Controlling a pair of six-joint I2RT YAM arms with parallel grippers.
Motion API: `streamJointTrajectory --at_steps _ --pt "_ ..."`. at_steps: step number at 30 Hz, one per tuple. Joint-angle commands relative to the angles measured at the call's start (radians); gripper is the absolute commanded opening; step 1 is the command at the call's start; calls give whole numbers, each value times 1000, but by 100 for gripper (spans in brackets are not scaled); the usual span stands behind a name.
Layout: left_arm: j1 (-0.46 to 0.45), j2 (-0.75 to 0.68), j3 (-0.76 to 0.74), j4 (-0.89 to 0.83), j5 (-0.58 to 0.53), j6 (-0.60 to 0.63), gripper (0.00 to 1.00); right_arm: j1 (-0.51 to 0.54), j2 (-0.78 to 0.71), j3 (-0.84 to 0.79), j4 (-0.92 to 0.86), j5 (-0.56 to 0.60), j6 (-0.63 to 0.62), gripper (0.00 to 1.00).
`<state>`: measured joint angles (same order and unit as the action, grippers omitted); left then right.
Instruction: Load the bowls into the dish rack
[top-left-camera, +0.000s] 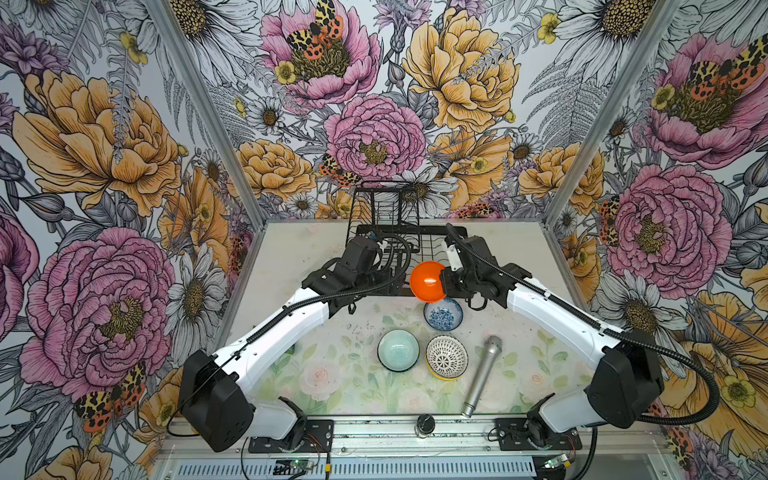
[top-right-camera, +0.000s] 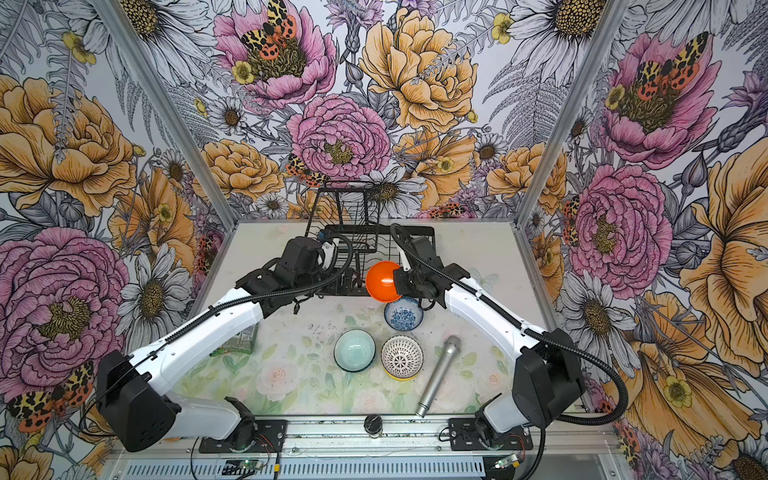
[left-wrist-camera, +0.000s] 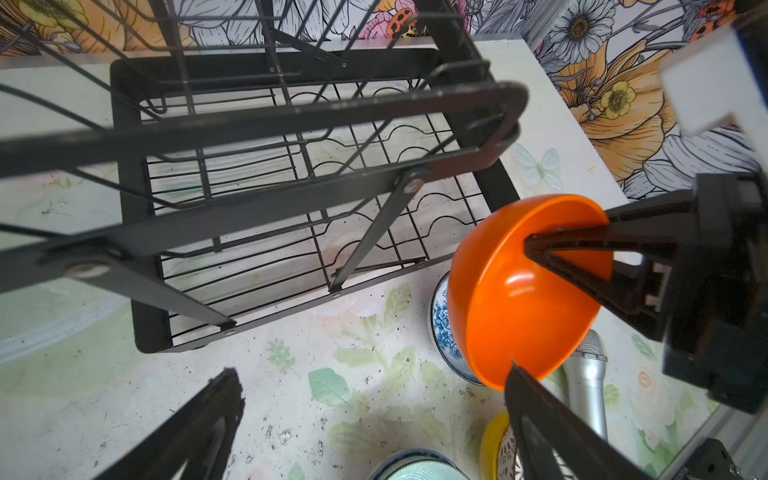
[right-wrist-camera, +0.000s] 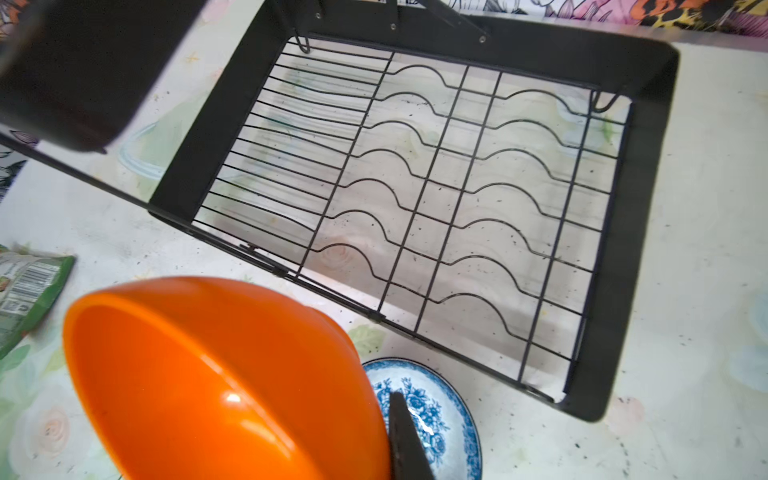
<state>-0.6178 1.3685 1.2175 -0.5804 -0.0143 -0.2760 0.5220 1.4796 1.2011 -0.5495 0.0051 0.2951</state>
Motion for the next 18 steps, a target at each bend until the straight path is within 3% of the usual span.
streamJointTrajectory --at_steps 1,6,11,14,18 --pt "28 -13 -13 -29 22 37 99 -16 -16 -2 59 111 -73 0" --pt "41 -7 -2 -27 39 53 99 -20 -22 -5 163 281 -203 0" --pt "42 -1 4 -27 54 66 99 -20 -19 -91 466 487 -417 0" --pt "41 -3 3 -28 61 71 99 -22 -19 -232 823 529 -633 0" --pt "42 -6 -1 -27 72 83 99 -29 64 -394 1366 490 -1004 0"
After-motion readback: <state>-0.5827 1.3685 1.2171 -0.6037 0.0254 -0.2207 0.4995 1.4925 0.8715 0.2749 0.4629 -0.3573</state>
